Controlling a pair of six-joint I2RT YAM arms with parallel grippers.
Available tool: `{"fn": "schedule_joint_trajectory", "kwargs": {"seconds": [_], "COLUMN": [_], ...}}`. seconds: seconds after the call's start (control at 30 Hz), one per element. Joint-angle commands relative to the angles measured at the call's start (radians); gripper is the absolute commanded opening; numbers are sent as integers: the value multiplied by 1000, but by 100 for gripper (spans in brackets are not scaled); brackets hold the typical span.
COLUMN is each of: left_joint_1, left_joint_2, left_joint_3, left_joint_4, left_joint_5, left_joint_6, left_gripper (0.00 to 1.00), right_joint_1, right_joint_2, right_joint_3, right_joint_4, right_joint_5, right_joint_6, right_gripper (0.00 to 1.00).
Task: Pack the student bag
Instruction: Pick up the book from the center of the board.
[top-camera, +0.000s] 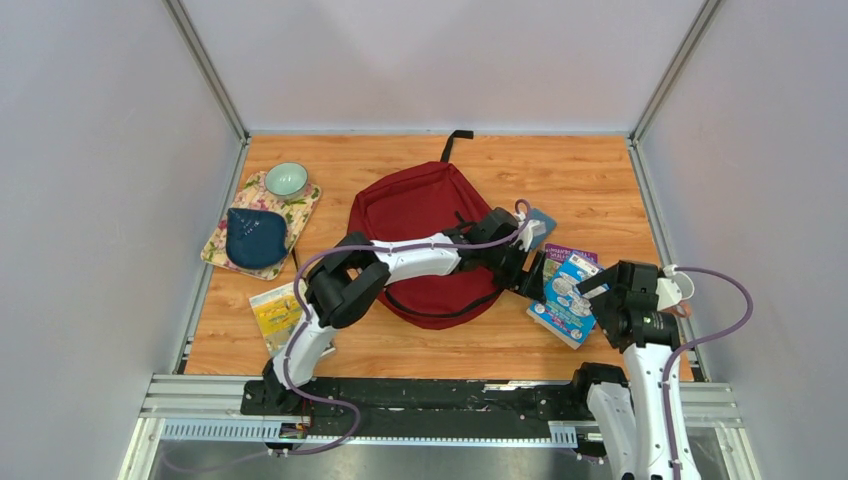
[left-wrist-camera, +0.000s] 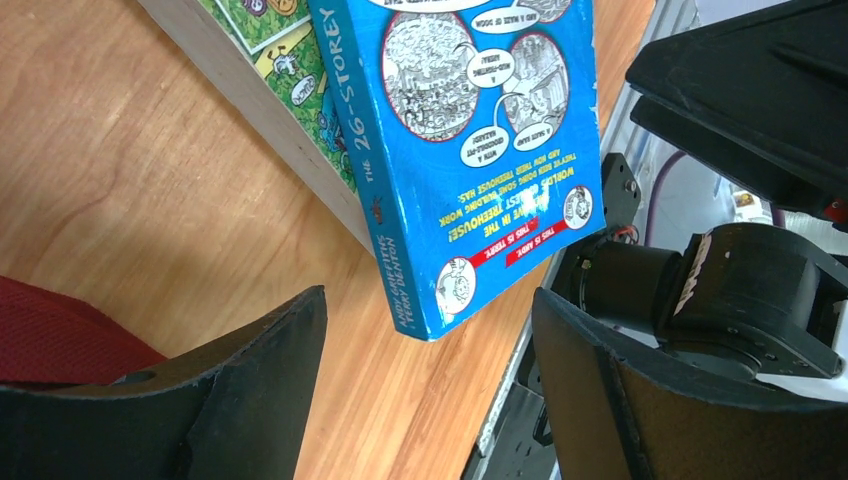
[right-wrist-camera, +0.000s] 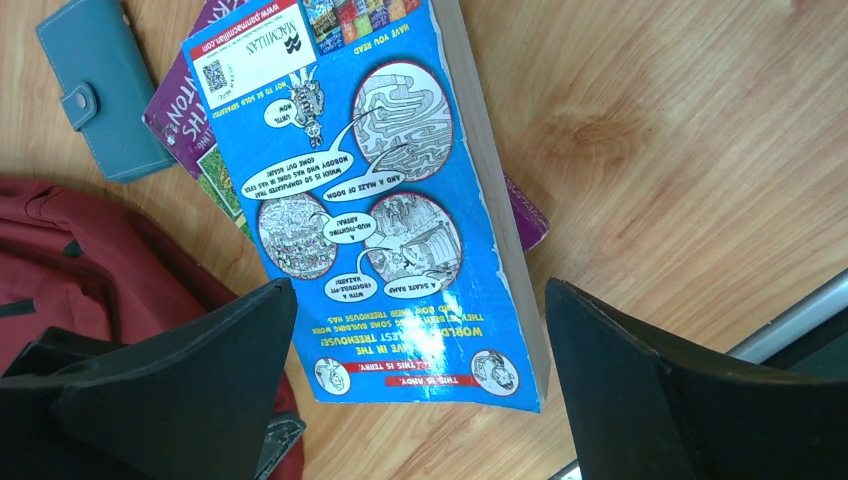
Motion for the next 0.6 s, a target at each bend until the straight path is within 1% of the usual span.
{"fn": "schedule_joint_trajectory", "kwargs": {"seconds": [0.0,0.1,0.3,0.4,0.43,0.5,0.53,0.57], "left_joint_1": [-2,-5,-6,-5,-5,-5,-5,-5], "left_joint_2": [49,78,119,136,139,144,144,143], "left_joint_3": [37,39,51,56,53,47,42,37], "left_joint_4": [64,98,136,184,206,225,239,245], "left_joint_5": [70,94,130,182,192,209,212,216], "left_joint_6": [-44,-80,-116,-165,-176,-199,-204,-209], "left_gripper": [83,83,83,77,70,62,53,46], "right_joint_1": [-9,-11,-12,-12,-12,-12,-12,-12], "right_joint_2": [11,24,30,33,35,35,35,36], "right_joint_3": [-19,-43,-60,-68,-70,-79,-80,-82], "right_joint_4": [57,76,93,102,106,109,114,114], "right_joint_5": [-46,-75,-82,-86,-87,-98,-101,-102], "right_joint_6": [-15,-12,-9,-11,-9,-9,-11,-9], "right_gripper": [98,98,98,98,98,98,98,98]}}
